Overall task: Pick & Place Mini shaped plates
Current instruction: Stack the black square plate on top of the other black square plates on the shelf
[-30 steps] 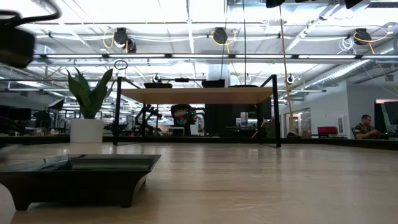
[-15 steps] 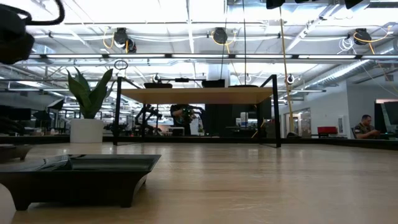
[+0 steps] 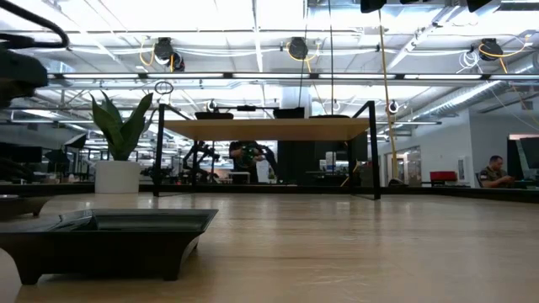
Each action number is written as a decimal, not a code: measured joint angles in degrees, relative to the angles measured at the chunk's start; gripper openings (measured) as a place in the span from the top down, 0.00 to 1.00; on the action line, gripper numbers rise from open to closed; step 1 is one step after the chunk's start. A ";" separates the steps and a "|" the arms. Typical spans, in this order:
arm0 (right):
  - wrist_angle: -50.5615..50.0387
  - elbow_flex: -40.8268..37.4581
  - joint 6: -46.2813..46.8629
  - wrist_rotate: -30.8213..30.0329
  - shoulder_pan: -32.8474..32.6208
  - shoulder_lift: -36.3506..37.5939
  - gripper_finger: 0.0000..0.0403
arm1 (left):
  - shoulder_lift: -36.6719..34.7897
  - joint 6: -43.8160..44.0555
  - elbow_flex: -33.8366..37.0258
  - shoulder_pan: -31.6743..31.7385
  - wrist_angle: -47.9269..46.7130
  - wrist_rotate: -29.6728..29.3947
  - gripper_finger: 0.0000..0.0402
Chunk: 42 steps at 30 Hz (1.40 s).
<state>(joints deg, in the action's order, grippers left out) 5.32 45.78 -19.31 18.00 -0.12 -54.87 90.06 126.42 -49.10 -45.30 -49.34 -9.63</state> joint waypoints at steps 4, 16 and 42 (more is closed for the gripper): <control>0.00 0.00 0.20 -0.04 0.02 0.00 0.63 | 0.00 -0.19 0.00 0.00 1.47 -0.92 0.62; 0.00 0.00 0.22 -0.07 0.02 0.00 0.63 | 0.00 -0.39 0.47 0.23 3.15 -2.83 0.62; 1.19 -0.86 4.13 -2.57 -1.46 -5.31 0.63 | -0.15 -31.36 -4.92 9.50 3.02 -33.15 0.99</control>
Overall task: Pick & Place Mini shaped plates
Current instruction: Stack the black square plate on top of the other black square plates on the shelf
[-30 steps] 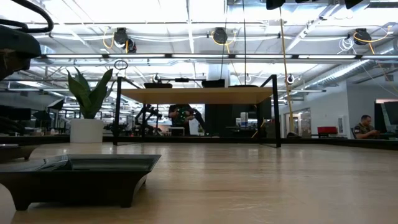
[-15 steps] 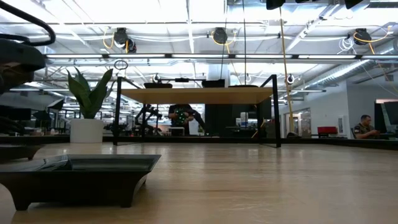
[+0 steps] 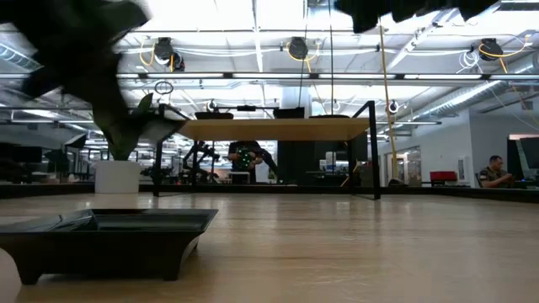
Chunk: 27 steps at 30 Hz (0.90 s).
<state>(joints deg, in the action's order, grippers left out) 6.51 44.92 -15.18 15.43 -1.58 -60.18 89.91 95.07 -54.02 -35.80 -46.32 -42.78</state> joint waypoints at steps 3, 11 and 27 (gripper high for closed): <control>6.02 -2.35 -1.68 -8.48 -2.24 -2.97 0.63 | 0.00 -19.07 -4.24 5.15 2.82 -15.22 0.99; 33.78 -9.91 -3.14 -30.58 -6.73 -10.79 0.63 | -0.02 -80.50 -7.06 17.23 46.90 -37.36 0.99; 45.25 -12.37 3.04 -33.47 -2.93 -14.32 0.63 | 2.72 -102.16 -6.99 22.23 68.74 -9.76 1.00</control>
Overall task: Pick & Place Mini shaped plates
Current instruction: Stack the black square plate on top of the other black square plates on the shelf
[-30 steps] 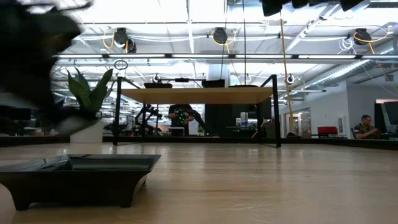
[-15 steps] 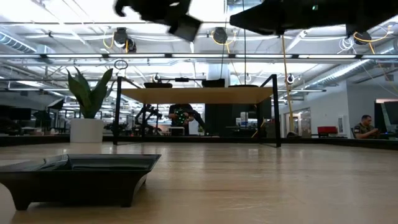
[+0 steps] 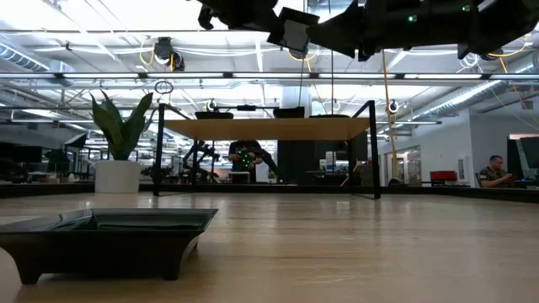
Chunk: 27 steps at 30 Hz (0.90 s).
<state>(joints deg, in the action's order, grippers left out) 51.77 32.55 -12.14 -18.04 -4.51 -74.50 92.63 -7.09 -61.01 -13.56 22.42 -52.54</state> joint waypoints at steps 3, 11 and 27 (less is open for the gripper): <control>0.41 0.01 0.97 0.25 0.73 -0.06 0.63 | 1.37 -1.84 -0.02 0.00 2.61 -0.27 0.99; 0.72 0.01 0.91 0.08 0.79 -0.04 0.64 | 2.66 -4.68 -0.02 -0.06 5.94 -2.76 0.99; 0.87 0.01 -0.85 -0.15 0.79 -0.02 0.98 | 2.66 -6.65 -0.02 -0.46 10.78 -3.41 0.96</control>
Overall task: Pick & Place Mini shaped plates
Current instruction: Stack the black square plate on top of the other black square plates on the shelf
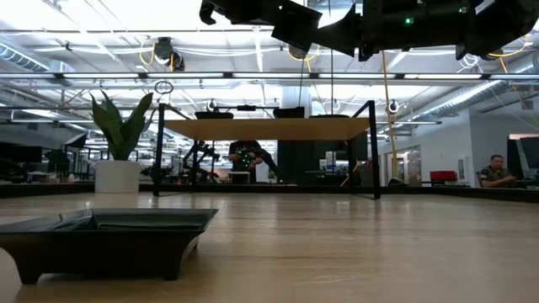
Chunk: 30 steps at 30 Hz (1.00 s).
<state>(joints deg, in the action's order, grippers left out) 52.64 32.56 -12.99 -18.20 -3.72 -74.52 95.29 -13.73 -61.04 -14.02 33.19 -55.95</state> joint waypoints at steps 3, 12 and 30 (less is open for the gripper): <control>0.33 0.00 -0.12 -0.06 0.02 0.00 0.98 | -0.04 -0.23 0.00 -0.02 0.13 0.90 0.94; 0.42 -0.04 -0.29 -0.42 0.06 -0.04 1.00 | -0.15 1.51 -0.01 -0.30 1.97 9.63 0.71; -20.67 8.39 -0.92 0.91 3.95 3.47 1.00 | -6.04 -7.17 -0.15 -13.80 1.23 -9.75 0.13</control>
<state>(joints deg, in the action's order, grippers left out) 31.96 40.95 -13.91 -17.29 0.23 -71.05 89.24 -20.90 -61.19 -27.82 34.43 -65.70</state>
